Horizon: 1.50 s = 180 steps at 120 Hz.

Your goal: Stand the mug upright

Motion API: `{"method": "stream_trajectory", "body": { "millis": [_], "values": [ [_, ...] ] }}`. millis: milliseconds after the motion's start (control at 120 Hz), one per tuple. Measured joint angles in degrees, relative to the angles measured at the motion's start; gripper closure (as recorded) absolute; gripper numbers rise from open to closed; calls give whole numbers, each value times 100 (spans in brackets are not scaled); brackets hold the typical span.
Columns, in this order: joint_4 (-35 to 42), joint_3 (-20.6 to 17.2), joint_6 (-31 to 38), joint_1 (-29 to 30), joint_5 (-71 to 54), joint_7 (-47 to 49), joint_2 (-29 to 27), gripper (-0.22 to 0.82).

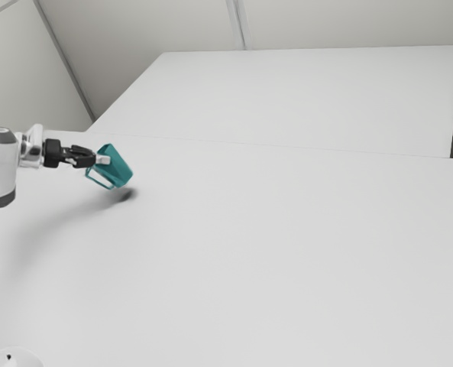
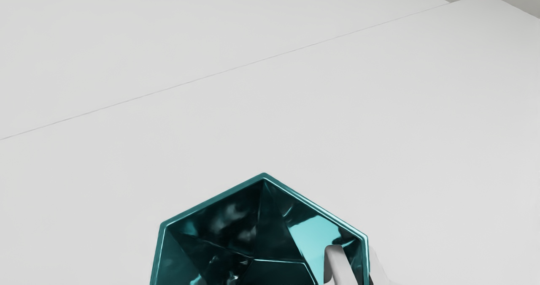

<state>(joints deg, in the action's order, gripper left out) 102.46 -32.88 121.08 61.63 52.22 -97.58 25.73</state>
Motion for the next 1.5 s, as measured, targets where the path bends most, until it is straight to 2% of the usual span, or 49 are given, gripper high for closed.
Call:
{"method": "stream_trajectory", "body": {
  "millis": [275, 450, 558, 692, 1042, 1500],
  "values": [
    [1132, 120, 381, -585, -133, 712, -1346, 79],
    [1374, 825, 393, -1574, -1335, 1740, -1930, 79],
    [1652, 888, 367, -1825, -2228, 2532, -2393, 79],
    [1838, 825, 246, -2085, -3005, 3503, -2677, 79],
    [1999, 355, 39, -2233, -3422, 5382, -2770, 79],
    [1937, 290, -93, -2335, -3777, 6791, -2607, 79]
  ]
}}
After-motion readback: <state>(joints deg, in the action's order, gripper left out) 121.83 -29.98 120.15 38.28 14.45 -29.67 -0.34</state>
